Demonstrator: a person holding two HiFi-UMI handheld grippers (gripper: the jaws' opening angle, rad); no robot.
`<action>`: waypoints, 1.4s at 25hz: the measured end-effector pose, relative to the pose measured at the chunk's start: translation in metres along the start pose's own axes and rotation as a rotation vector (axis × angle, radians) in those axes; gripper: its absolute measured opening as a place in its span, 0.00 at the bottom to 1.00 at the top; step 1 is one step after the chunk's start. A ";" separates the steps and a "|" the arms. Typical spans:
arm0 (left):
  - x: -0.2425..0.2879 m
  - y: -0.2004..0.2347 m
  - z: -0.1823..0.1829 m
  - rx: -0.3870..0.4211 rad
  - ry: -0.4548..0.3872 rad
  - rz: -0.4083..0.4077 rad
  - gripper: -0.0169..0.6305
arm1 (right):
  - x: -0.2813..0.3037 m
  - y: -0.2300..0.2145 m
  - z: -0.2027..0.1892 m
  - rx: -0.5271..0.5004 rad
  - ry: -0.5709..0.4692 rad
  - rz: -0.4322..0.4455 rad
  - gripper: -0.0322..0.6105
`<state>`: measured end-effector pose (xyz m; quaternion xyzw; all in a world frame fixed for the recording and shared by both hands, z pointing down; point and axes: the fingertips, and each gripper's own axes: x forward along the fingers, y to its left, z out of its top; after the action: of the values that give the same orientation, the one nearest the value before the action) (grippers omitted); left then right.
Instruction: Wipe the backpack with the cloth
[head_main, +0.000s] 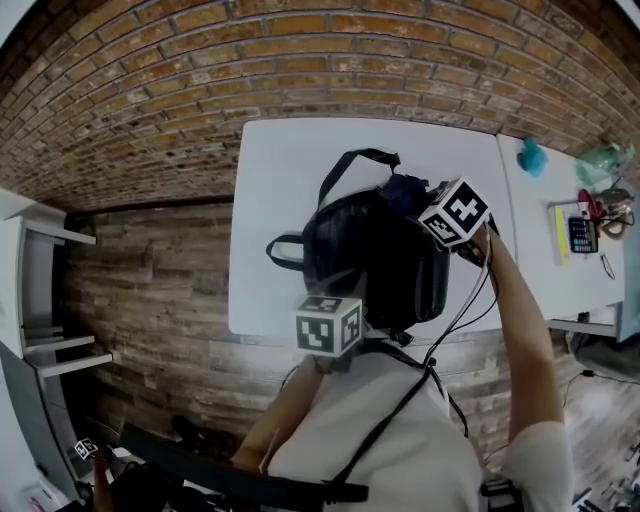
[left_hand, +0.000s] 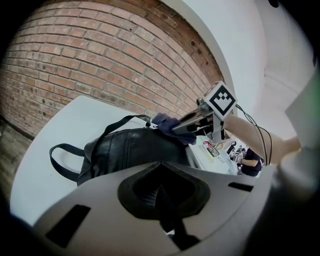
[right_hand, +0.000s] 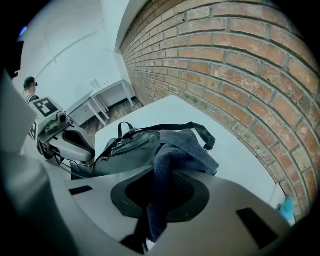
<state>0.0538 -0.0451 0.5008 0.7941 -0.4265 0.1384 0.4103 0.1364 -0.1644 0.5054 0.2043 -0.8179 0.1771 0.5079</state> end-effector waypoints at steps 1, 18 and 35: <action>0.000 -0.001 -0.001 0.000 0.001 -0.001 0.03 | -0.001 0.003 -0.002 -0.002 0.003 0.005 0.12; 0.001 -0.011 -0.008 0.009 0.007 -0.026 0.03 | -0.020 0.049 -0.024 -0.043 0.009 0.029 0.12; -0.004 -0.012 -0.014 0.015 0.009 -0.017 0.03 | -0.016 0.136 -0.079 -0.129 0.130 0.189 0.12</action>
<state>0.0629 -0.0286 0.5003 0.8000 -0.4168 0.1418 0.4077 0.1327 -0.0067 0.5134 0.0811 -0.8086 0.1840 0.5530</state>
